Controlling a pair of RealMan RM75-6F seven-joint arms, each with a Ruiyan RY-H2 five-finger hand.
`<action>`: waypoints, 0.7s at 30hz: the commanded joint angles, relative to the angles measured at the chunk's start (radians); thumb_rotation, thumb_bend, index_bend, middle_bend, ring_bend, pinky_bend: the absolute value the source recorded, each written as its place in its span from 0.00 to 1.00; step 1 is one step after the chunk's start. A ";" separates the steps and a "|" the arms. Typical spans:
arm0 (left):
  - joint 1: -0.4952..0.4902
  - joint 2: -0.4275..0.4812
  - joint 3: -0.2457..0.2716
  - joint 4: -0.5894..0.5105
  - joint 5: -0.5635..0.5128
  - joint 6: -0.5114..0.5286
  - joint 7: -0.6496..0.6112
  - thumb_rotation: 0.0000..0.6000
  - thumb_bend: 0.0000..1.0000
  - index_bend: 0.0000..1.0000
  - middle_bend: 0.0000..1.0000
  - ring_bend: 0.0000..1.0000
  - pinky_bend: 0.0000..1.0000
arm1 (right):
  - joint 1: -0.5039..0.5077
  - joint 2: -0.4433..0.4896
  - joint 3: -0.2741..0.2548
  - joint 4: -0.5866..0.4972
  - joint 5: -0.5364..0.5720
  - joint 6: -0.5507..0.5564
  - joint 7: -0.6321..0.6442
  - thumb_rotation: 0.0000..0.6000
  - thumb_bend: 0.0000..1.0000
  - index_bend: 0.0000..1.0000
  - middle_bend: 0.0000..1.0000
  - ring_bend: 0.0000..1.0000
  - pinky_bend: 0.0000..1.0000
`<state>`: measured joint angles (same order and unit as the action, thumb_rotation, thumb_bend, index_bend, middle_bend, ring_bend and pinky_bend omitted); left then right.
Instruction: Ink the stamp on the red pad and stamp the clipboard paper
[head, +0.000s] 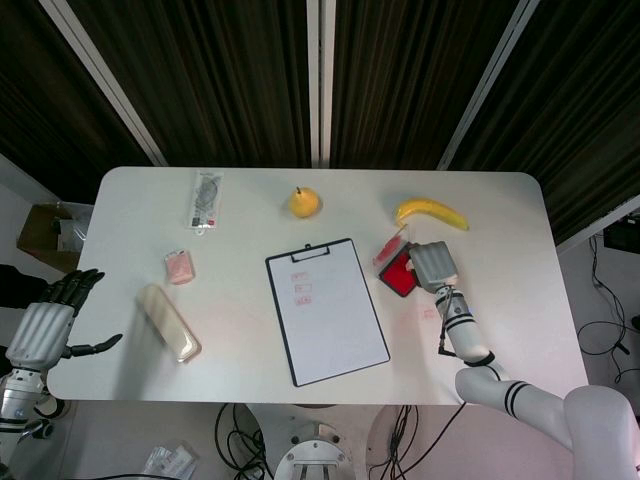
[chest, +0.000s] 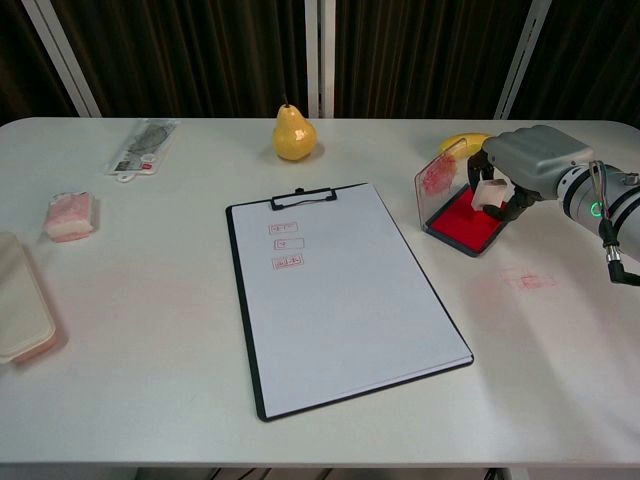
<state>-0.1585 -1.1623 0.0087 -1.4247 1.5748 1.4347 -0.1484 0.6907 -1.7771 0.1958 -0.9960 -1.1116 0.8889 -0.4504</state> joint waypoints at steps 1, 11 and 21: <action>0.000 0.000 0.000 0.000 -0.001 0.000 0.000 0.50 0.11 0.10 0.10 0.09 0.19 | 0.000 -0.008 -0.005 0.013 -0.003 -0.002 0.009 1.00 0.38 0.64 0.58 0.82 0.90; 0.000 0.001 -0.001 -0.004 0.001 0.003 0.002 0.50 0.11 0.10 0.10 0.09 0.18 | -0.007 0.036 0.020 -0.047 -0.028 0.056 0.056 1.00 0.38 0.64 0.59 0.82 0.90; 0.004 -0.001 0.000 -0.011 0.006 0.013 0.004 0.50 0.11 0.10 0.10 0.09 0.19 | -0.034 0.166 0.022 -0.311 -0.040 0.130 -0.012 1.00 0.38 0.65 0.59 0.82 0.90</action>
<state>-0.1548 -1.1630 0.0088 -1.4357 1.5810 1.4478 -0.1441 0.6674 -1.6526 0.2220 -1.2319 -1.1476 0.9974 -0.4312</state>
